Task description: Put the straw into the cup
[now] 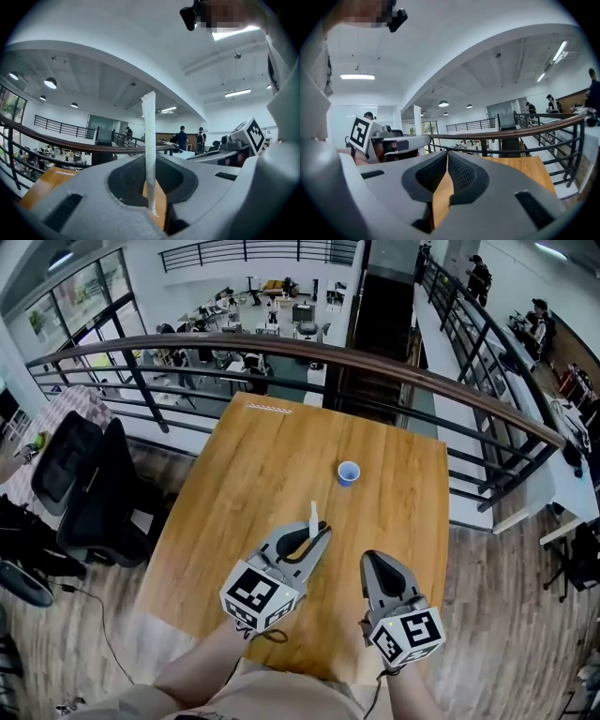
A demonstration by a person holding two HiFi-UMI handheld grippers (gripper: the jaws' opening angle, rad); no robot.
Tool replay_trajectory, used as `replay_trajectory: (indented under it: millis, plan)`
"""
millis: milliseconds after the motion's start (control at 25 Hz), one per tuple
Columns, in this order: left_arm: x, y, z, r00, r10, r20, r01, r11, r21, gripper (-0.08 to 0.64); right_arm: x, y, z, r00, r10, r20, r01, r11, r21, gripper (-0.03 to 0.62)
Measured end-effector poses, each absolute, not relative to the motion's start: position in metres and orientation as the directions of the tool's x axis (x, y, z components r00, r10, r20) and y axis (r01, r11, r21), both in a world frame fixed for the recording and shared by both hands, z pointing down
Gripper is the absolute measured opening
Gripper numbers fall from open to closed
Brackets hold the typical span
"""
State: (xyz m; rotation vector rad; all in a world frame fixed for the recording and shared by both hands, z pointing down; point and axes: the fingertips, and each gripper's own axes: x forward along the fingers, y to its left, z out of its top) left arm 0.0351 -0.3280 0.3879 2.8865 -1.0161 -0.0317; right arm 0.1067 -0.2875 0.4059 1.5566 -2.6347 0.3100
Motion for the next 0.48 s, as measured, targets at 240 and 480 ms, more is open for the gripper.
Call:
replay_trajectory:
  millis: [240, 480]
  plan:
    - [0.058, -0.394, 0.364, 0.755, -0.654, -0.049, -0.655, -0.756, -0.008, 0.041, 0.13, -0.351, 0.375, -0.495, -0.866, 0.074, -0.865, 0.483, -0.136, 0.023]
    - [0.074, -0.455, 0.351, 0.754, -0.644, -0.129, -0.649, -0.761, 0.002, 0.041, 0.148, -0.413, 0.37, -0.478, -0.877, 0.048, -0.874, 0.469, -0.126, 0.023]
